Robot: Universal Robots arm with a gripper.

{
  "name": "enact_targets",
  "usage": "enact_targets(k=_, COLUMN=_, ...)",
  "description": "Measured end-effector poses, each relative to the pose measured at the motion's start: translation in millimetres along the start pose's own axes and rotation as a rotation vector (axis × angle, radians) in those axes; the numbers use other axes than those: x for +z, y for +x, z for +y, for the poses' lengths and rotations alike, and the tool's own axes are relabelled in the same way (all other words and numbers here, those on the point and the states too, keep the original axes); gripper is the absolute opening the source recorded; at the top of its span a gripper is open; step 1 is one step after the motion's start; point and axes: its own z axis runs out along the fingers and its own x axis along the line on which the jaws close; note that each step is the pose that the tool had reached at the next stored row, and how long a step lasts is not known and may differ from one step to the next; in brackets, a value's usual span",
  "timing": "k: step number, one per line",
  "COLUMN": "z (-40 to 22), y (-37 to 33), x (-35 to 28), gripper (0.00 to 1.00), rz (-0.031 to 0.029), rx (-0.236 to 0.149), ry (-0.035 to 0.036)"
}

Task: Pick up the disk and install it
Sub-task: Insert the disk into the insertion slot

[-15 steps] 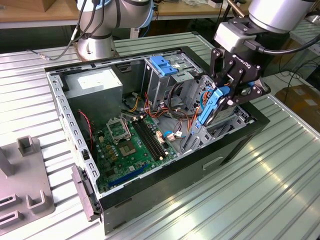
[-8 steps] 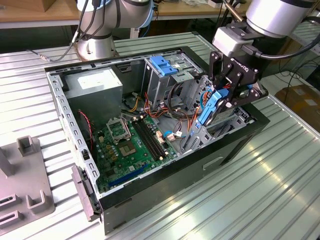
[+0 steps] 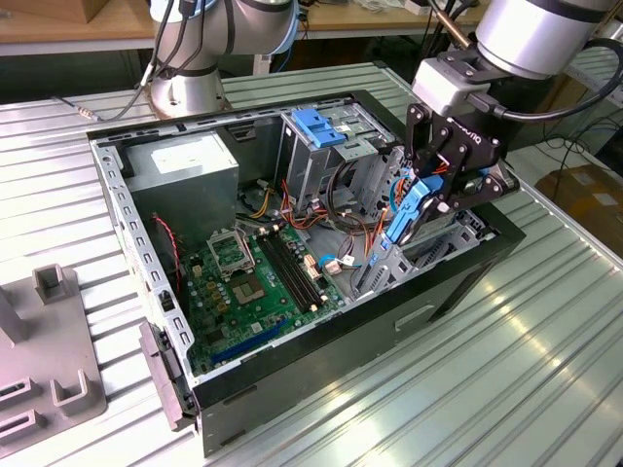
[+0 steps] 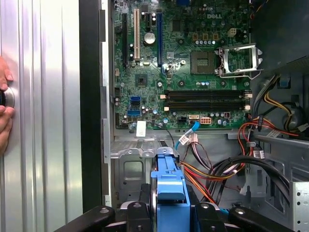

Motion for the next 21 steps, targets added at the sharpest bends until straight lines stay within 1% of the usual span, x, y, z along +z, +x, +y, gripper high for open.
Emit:
enact_targets(k=4, z=0.0, y=0.0, x=0.0, gripper=0.38, rz=0.0001, rx=0.000, ry=-0.0003)
enact_targets(k=5, z=0.0, y=0.0, x=0.0, gripper=0.44, rz=0.0001, rx=0.000, ry=-0.0004)
enact_targets(k=9, z=-0.1, y=0.0, x=0.2, gripper=0.44, rz=0.0000, rx=0.000, ry=-0.0005)
enact_targets(k=12, z=-1.0, y=0.0, x=2.2, gripper=0.44, rz=-0.0003, rx=0.000, ry=-0.0003)
enact_targets(k=13, z=-2.0, y=0.1, x=3.5, gripper=0.43, rz=-0.0001, rx=0.000, ry=-0.0001)
enact_targets(k=15, z=-5.9, y=0.0, x=6.8, gripper=0.30, rz=0.0004, rx=0.000, ry=0.0001)
enact_targets(k=17, z=-11.2, y=-0.1, x=9.6, gripper=0.18, rz=0.0010, rx=0.000, ry=0.0001)
enact_targets(k=19, z=-18.8, y=-0.1, x=12.2, gripper=0.18, rz=0.0019, rx=0.000, ry=0.0002)
enact_targets(k=20, z=-22.5, y=-0.1, x=13.5, gripper=0.12, rz=0.0024, rx=0.000, ry=0.0002)
enact_targets(k=21, z=-24.5, y=-0.2, x=14.4, gripper=0.10, rz=0.0027, rx=0.000, ry=0.0003)
